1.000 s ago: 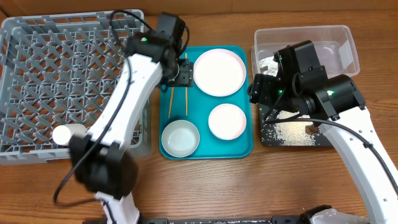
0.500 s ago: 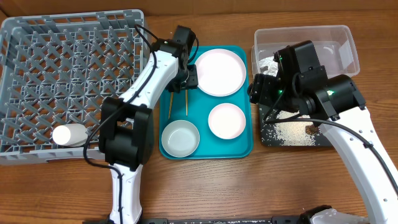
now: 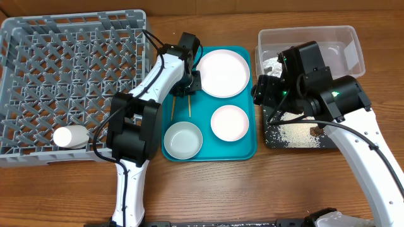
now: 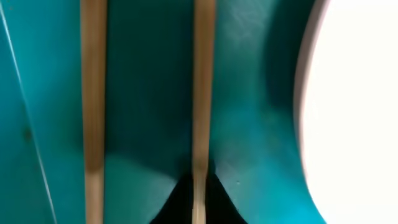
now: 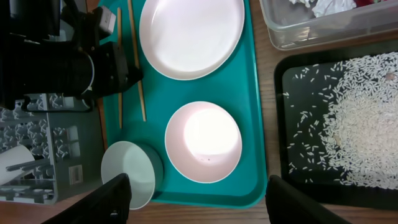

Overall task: Sort waste into correct bins and load items into the dishwasher
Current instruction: 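Grasp one chopstick with the left gripper and place it in the rack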

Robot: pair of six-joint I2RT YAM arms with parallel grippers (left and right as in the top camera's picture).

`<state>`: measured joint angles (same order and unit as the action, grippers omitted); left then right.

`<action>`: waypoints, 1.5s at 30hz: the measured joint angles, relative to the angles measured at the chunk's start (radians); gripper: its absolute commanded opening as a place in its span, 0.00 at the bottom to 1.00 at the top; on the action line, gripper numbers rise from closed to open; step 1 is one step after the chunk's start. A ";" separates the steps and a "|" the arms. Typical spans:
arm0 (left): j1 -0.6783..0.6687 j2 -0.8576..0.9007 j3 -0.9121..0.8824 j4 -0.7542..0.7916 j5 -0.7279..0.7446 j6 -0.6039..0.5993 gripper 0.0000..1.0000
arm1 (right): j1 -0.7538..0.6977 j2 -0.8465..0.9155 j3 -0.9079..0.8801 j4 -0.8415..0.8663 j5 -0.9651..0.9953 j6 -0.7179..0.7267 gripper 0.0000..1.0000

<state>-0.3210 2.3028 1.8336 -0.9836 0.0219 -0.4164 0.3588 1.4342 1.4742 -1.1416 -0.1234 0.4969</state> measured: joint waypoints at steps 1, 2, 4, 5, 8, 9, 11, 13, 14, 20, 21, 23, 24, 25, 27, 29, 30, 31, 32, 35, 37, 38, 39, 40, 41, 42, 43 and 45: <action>0.000 0.000 0.005 -0.013 0.000 0.002 0.04 | 0.000 0.000 0.000 -0.001 0.000 0.000 0.70; 0.001 0.000 0.011 -0.031 0.001 0.003 0.04 | 0.000 0.000 0.000 -0.003 0.000 0.000 0.70; 0.003 0.006 0.042 -0.082 0.006 0.004 0.04 | 0.000 0.000 0.000 -0.003 0.000 0.000 0.69; 0.007 0.008 0.068 -0.111 0.011 0.005 0.04 | 0.000 0.000 0.000 -0.004 0.000 0.000 0.69; 0.023 0.009 0.174 -0.205 0.019 0.006 0.04 | 0.000 0.000 0.000 -0.003 0.000 0.000 0.68; 0.031 0.009 0.216 -0.233 0.019 0.008 0.04 | 0.000 0.000 0.000 -0.004 0.000 0.000 0.67; 0.050 0.006 0.301 -0.291 0.019 0.019 0.04 | 0.000 0.000 0.000 -0.004 0.000 0.000 0.68; 0.071 -0.011 0.375 -0.360 0.018 0.038 0.04 | 0.000 0.000 0.000 -0.004 0.000 0.000 0.67; 0.079 -0.021 0.397 -0.388 0.014 0.046 0.04 | 0.000 0.000 0.000 -0.004 0.000 0.000 0.67; 0.132 -0.140 0.460 -0.506 -0.122 0.119 0.04 | 0.000 0.000 0.000 -0.012 0.000 0.000 0.67; 0.140 -0.150 0.464 -0.514 -0.148 0.131 0.04 | 0.000 0.000 0.000 -0.012 0.000 0.000 0.67; 0.156 -0.158 0.464 -0.520 -0.195 0.153 0.04 | 0.000 0.000 0.000 -0.013 0.000 0.000 0.67; 0.165 -0.158 0.462 -0.518 -0.209 0.161 0.04 | 0.000 0.000 0.000 -0.013 0.000 0.000 0.67; 0.175 -0.156 0.453 -0.510 -0.223 0.166 0.04 | 0.000 0.000 0.000 -0.013 0.000 0.000 0.67; 0.192 -0.156 0.424 -0.491 -0.240 0.175 0.04 | 0.000 0.000 0.000 -0.012 0.000 0.000 0.67; 0.209 -0.156 0.376 -0.455 -0.250 0.185 0.04 | 0.000 0.000 0.000 -0.011 0.000 0.000 0.67; 0.217 -0.156 0.346 -0.431 -0.254 0.185 0.04 | 0.000 0.000 0.000 -0.011 0.000 0.000 0.67; 0.226 -0.153 0.314 -0.413 -0.260 0.188 0.04 | 0.000 0.000 0.000 -0.010 0.000 0.000 0.67; 0.233 -0.152 0.291 -0.397 -0.264 0.189 0.04 | 0.000 0.000 0.000 -0.010 0.000 0.000 0.67; 0.255 -0.148 0.204 -0.332 -0.273 0.194 0.04 | 0.000 0.000 0.000 -0.010 0.000 0.000 0.67; 0.270 -0.146 0.150 -0.285 -0.270 0.217 0.04 | 0.000 0.000 0.000 -0.010 0.000 0.000 0.67; 0.277 -0.145 0.123 -0.263 -0.269 0.231 0.04 | 0.000 0.000 0.000 -0.010 0.000 0.000 0.67; 0.282 -0.144 0.100 -0.247 -0.268 0.240 0.04 | 0.000 0.000 0.000 -0.009 0.000 0.000 0.67; 0.286 -0.144 0.076 -0.224 -0.254 0.250 0.04 | 0.000 0.000 0.000 -0.006 0.000 0.000 0.67; 0.285 -0.144 0.058 -0.211 -0.252 0.260 0.04 | 0.000 0.000 0.000 -0.003 0.000 0.000 0.67; 0.285 -0.144 0.037 -0.196 -0.251 0.270 0.04 | 0.000 0.000 0.000 -0.002 0.000 0.000 0.67; 0.285 -0.144 0.021 -0.191 -0.251 0.276 0.04 | 0.000 0.000 0.000 -0.003 0.000 0.000 0.67; 0.284 -0.141 0.003 -0.190 -0.251 0.287 0.04 | 0.000 0.000 0.000 -0.003 0.000 0.000 0.67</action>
<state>-0.0372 2.1620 1.8370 -1.1736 -0.2287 -0.1291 0.3584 1.4342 1.4742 -1.1442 -0.1238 0.4973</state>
